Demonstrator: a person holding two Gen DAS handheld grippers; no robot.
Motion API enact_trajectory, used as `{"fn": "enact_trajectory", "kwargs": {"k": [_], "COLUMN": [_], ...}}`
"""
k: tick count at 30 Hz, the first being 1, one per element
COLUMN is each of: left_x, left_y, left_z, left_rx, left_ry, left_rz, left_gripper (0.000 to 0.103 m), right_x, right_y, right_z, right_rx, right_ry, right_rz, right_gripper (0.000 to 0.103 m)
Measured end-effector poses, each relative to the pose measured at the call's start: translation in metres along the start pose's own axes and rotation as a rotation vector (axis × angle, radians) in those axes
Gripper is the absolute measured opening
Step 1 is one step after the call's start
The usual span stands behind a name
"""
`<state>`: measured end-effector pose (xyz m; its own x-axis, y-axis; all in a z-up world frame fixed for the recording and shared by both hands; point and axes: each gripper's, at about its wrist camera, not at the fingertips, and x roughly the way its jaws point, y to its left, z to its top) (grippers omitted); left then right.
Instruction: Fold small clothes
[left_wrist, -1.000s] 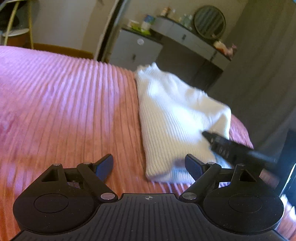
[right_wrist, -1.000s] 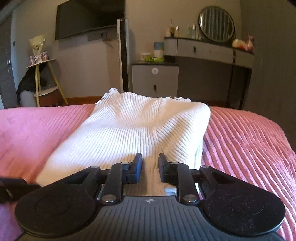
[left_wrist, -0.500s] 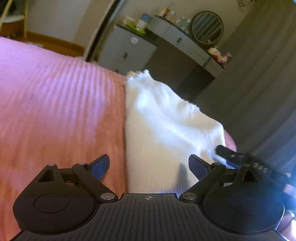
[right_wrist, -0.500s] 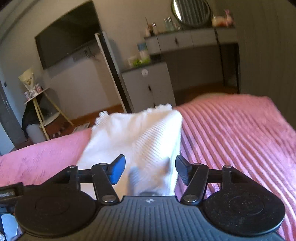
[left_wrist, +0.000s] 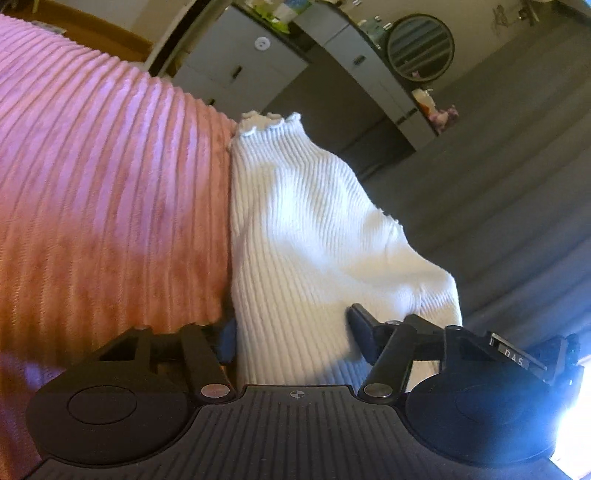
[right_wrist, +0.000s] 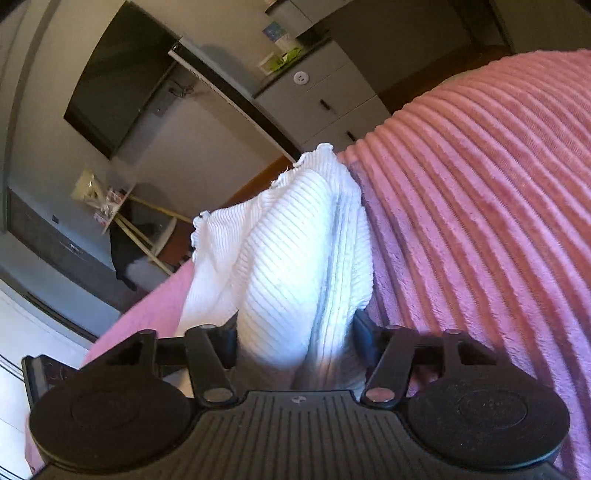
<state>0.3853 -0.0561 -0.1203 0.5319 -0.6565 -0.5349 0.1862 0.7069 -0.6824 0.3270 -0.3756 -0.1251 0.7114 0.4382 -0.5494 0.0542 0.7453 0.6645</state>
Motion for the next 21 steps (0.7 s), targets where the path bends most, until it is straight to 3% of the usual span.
{"fn": "enact_trajectory", "kwargs": {"k": [3,5,8,12,16,18,19,20,21], "left_x": [-0.009,-0.021,-0.042,-0.088,-0.141,-0.156,-0.159,-0.16,-0.163], "left_y": [-0.009,-0.013,-0.021,-0.03,-0.021,-0.011,-0.006,0.0,0.005], "left_z": [-0.006,-0.006,-0.004,0.002,0.001,-0.002,-0.005,-0.009,-0.014], "left_rx": [0.033,0.026,0.037,0.072,0.125,0.136,0.135,0.138,0.143], "left_ry": [-0.031,-0.038,-0.058,-0.119,-0.161,-0.161,-0.154,-0.144,-0.135], "left_rz": [-0.003,-0.016,-0.032,-0.007,0.045,0.116,0.178,0.25,0.325], "left_gripper": [0.046,0.043,0.042,0.042,0.043,0.055,0.061,0.077,0.079], "right_x": [-0.008,-0.017,-0.026,-0.031,-0.029,-0.023,-0.019,-0.017,-0.017], "right_y": [0.015,0.03,0.062,0.111,0.134,0.138,0.139,0.14,0.139], "right_z": [-0.005,-0.008,-0.011,-0.023,-0.042,-0.057,-0.066,-0.076,-0.085], "right_rx": [-0.027,-0.039,-0.079,-0.149,-0.136,-0.133,-0.142,-0.154,-0.144], "right_ry": [-0.032,-0.047,-0.053,-0.049,-0.027,-0.015,-0.015,-0.024,-0.019], "right_rz": [0.004,0.025,0.067,0.122,0.177,0.157,0.107,0.017,-0.056], "right_gripper": [0.045,0.043,0.043,0.043,0.043,0.045,0.052,0.054,0.054]}}
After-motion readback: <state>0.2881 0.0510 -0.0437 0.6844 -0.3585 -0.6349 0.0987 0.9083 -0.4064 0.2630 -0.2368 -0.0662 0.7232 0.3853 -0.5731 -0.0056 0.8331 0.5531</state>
